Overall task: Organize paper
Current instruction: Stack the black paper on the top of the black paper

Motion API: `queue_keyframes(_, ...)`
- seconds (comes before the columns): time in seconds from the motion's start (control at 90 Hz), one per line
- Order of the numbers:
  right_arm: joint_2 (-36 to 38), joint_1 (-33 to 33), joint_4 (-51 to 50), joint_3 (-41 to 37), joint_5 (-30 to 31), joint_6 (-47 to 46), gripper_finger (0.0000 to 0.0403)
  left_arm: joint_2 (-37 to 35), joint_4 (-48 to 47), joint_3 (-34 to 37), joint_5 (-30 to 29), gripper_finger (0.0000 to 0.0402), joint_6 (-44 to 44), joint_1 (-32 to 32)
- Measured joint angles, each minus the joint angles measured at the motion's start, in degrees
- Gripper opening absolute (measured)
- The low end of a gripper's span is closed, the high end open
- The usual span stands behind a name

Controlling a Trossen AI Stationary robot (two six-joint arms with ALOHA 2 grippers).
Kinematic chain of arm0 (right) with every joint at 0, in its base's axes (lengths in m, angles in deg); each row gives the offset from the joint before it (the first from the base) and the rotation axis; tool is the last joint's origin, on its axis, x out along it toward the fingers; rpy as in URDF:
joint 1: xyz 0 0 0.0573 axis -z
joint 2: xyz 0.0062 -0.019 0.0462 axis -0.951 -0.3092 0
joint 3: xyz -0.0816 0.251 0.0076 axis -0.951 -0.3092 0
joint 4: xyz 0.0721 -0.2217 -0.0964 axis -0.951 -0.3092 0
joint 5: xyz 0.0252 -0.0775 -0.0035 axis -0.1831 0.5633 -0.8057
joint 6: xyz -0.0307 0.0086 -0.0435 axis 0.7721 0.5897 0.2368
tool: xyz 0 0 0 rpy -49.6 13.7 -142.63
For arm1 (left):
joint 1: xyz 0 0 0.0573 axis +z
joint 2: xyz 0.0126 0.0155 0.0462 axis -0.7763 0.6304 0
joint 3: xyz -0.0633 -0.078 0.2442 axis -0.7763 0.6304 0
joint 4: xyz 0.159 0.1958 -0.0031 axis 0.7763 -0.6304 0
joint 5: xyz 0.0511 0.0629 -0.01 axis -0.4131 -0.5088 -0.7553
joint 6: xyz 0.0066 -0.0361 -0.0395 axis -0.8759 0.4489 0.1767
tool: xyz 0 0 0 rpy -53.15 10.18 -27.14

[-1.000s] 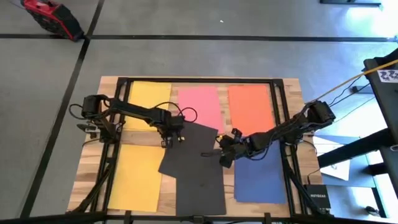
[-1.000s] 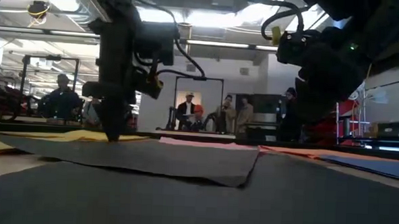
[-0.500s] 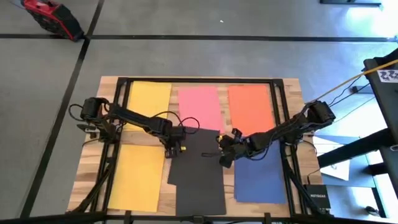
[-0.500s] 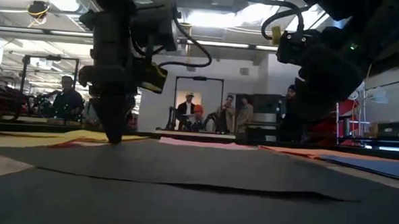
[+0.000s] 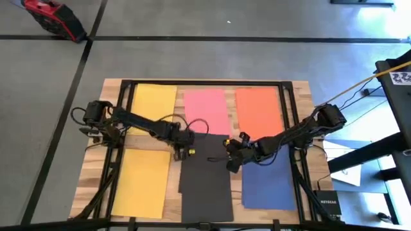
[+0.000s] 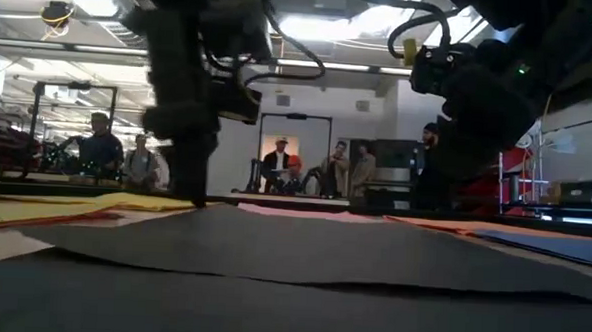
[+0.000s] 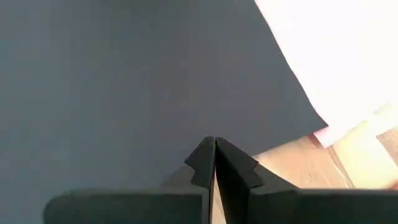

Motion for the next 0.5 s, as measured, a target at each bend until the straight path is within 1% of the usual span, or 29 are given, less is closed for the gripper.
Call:
queue_keyframes(0.089, 0.0, 0.0, -0.2, 0.0, 0.0, 0.1, 0.0001, 0.0, 0.3, -0.6, -0.2, 0.0, -1.8, 3.6)
queue_keyframes(0.2, 0.0, 0.0, -0.4, 0.0, 0.1, 0.1, 0.0001, 0.0, 0.5, -0.9, -0.4, 0.0, -5.5, 6.5)
queue_keyframes(0.333, 0.0, 0.0, -0.5, 0.0, 1.4, 0.2, 0.0001, 0.0, 6.3, -1.3, -0.3, 0.0, -10.1, 9.3)
queue_keyframes(0.433, 0.0, 0.0, -1.2, 0.0, 1.6, 0.2, 0.0001, 0.3, 8.8, -1.3, -0.3, 0.0, -13.7, 11.2)
queue_keyframes(0.5, 0.0, 0.0, -1.4, 0.0, 1.6, 0.2, 0.0001, 1.1, 8.8, -1.3, -0.1, 0.0, -15.1, 12.3)
